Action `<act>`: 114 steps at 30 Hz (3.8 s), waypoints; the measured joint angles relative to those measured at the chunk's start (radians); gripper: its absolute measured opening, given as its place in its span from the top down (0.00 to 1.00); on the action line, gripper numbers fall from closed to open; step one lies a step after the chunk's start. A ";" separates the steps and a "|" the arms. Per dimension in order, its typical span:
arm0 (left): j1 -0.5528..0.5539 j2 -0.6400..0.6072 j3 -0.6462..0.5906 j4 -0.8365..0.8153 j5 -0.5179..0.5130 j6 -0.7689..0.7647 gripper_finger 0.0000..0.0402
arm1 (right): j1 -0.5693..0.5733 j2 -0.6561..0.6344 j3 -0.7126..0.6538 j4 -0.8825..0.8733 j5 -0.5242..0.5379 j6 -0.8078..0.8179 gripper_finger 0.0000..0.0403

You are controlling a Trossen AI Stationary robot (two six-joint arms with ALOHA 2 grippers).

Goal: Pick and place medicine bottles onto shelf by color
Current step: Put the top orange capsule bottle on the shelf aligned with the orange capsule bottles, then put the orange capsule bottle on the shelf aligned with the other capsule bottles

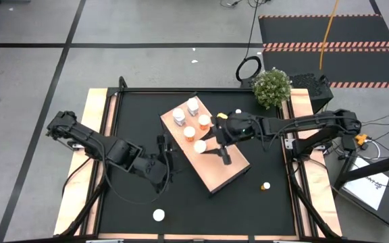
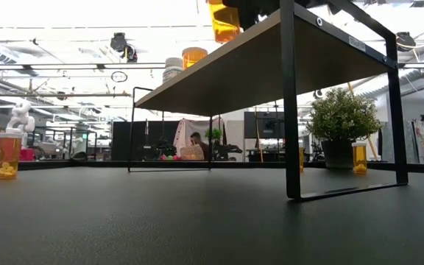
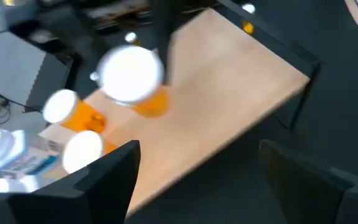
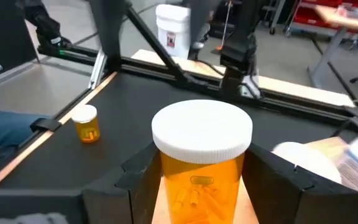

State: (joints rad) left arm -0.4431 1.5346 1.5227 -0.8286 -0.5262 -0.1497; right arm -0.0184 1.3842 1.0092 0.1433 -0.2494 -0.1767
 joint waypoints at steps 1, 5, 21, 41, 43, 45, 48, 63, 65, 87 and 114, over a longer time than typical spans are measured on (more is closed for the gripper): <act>-0.006 0.002 -0.007 -0.005 0.000 -0.009 0.18 | -0.017 -0.011 -0.018 0.020 -0.015 -0.003 0.51; -0.031 0.003 -0.022 -0.007 -0.009 -0.042 0.18 | -0.091 -0.058 -0.094 0.073 -0.098 -0.021 0.51; -0.074 0.003 -0.046 -0.006 -0.008 -0.066 0.18 | -0.245 -0.078 -0.274 0.301 -0.354 0.006 0.51; -0.049 0.003 -0.046 0.018 -0.008 -0.010 0.18 | -0.258 -0.077 -0.322 0.302 -0.329 0.049 0.51; -0.046 0.003 -0.046 0.018 -0.008 -0.010 0.18 | -0.258 -0.072 -0.322 0.302 -0.327 0.052 0.51; -0.046 0.003 -0.046 0.019 -0.007 -0.010 0.18 | -0.258 -0.071 -0.322 0.298 -0.326 0.053 0.51; -0.046 0.003 -0.046 0.019 -0.007 -0.010 0.18 | -0.258 -0.071 -0.322 0.302 -0.326 0.053 0.51; -0.046 0.003 -0.046 0.018 -0.007 -0.011 0.18 | -0.264 -0.071 -0.322 0.267 -0.299 0.038 0.51; -0.046 0.003 -0.046 0.018 -0.007 -0.011 0.18 | -0.264 -0.071 -0.322 0.266 -0.298 0.037 0.51; -0.046 0.003 -0.046 0.018 -0.007 -0.018 0.18 | -0.264 -0.109 -0.322 0.258 -0.298 0.046 0.41; -0.114 -0.024 -0.041 -0.059 0.037 -0.144 0.18 | -0.188 -0.332 -0.322 0.107 -0.110 0.072 0.41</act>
State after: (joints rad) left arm -0.5576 1.5111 1.4812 -0.8881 -0.4895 -0.2936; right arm -0.2060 1.0522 0.6876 0.2507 -0.3594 -0.1045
